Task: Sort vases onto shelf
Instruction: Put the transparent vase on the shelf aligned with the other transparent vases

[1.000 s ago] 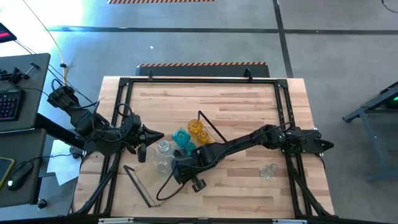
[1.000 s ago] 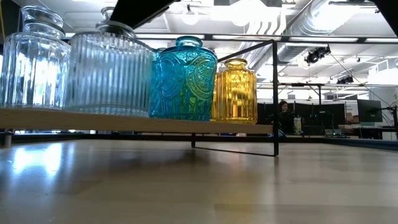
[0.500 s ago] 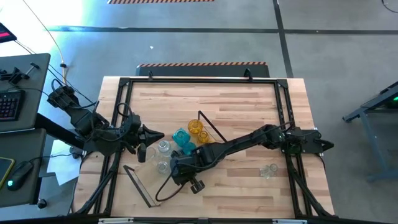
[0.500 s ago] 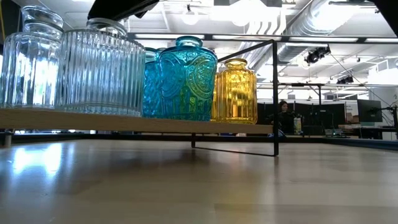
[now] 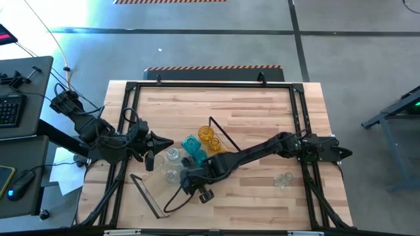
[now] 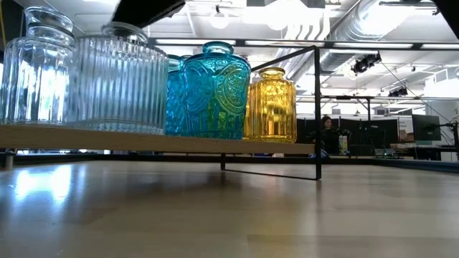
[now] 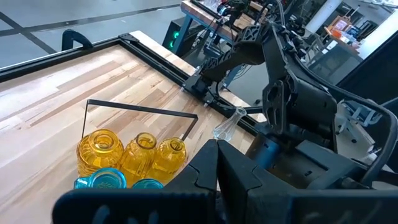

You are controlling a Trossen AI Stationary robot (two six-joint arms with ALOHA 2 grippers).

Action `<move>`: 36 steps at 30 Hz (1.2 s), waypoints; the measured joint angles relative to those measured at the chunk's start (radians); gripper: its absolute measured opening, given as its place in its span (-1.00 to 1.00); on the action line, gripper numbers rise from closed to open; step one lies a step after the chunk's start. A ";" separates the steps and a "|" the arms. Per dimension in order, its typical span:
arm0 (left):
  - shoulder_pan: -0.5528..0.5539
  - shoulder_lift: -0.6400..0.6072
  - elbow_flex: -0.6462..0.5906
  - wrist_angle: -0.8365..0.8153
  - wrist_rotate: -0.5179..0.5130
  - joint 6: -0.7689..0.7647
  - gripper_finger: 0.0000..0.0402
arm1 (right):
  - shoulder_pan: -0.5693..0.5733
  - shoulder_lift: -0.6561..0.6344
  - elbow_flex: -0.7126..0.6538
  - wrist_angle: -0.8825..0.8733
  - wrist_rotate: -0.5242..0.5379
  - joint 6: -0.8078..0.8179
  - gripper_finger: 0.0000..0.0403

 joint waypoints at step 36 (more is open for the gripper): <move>-0.001 0.005 0.000 -0.001 0.000 0.001 -1.00 | 0.013 -0.004 0.026 -0.087 -0.035 0.088 -1.00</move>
